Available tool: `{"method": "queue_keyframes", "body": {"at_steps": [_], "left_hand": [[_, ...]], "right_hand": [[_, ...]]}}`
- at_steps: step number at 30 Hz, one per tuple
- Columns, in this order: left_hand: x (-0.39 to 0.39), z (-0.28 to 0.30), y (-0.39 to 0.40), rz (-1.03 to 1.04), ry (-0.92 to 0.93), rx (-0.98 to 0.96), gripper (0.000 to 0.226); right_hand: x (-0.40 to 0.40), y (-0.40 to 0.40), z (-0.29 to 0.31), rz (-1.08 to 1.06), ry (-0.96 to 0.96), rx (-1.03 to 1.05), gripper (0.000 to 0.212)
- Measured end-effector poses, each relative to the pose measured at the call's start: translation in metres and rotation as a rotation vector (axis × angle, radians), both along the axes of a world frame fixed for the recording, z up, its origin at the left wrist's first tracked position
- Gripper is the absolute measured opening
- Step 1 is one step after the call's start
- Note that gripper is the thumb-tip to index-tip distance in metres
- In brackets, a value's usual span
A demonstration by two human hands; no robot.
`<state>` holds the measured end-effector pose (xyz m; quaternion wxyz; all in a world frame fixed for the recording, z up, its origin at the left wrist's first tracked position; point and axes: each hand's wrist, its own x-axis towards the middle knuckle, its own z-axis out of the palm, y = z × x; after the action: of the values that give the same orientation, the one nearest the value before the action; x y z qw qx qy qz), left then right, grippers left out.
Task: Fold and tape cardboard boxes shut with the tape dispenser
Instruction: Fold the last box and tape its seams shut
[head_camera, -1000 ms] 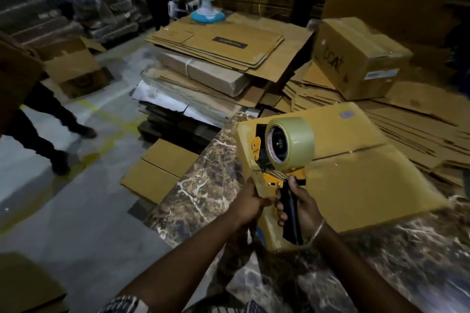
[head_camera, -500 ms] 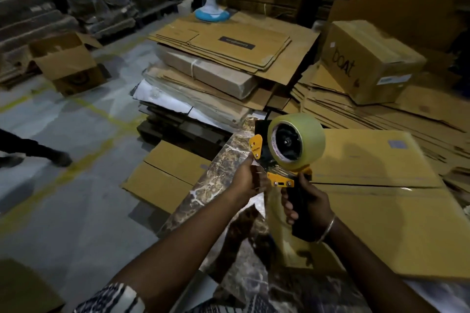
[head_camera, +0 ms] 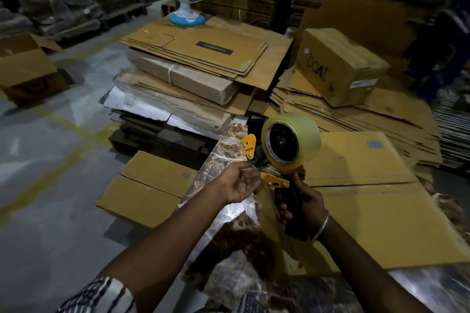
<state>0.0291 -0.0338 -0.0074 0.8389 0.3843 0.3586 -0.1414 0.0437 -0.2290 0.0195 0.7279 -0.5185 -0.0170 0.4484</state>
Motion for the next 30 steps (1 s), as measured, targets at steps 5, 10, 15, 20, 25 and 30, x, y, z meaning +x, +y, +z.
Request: {"method": "queue_keyframes", "body": {"at_steps": [5,10,15,20,25,30], "left_hand": [[0.012,0.001,0.010,-0.114,-0.006,0.056,0.029],[0.033,0.013,0.024,-0.308,0.004,0.255,0.029],[0.059,0.037,0.023,-0.621,-0.109,0.627,0.051],[0.096,0.023,0.017,-0.739,-0.213,0.843,0.027],[0.134,0.026,0.024,-0.761,-0.293,1.196,0.017],[0.170,0.021,0.044,-0.735,-0.284,1.333,0.013]], "right_hand": [[-0.002,-0.005,0.000,-0.013,-0.006,0.005,0.071],[-0.009,-0.014,-0.004,-0.094,0.011,-0.079,0.063],[-0.022,-0.022,-0.011,-0.178,0.064,-0.112,0.055],[-0.027,-0.017,-0.022,-0.248,-0.020,-0.173,0.061],[-0.023,-0.013,-0.025,-0.354,-0.058,-0.174,0.057],[-0.019,-0.001,-0.028,-0.383,-0.101,-0.188,0.058]]}}
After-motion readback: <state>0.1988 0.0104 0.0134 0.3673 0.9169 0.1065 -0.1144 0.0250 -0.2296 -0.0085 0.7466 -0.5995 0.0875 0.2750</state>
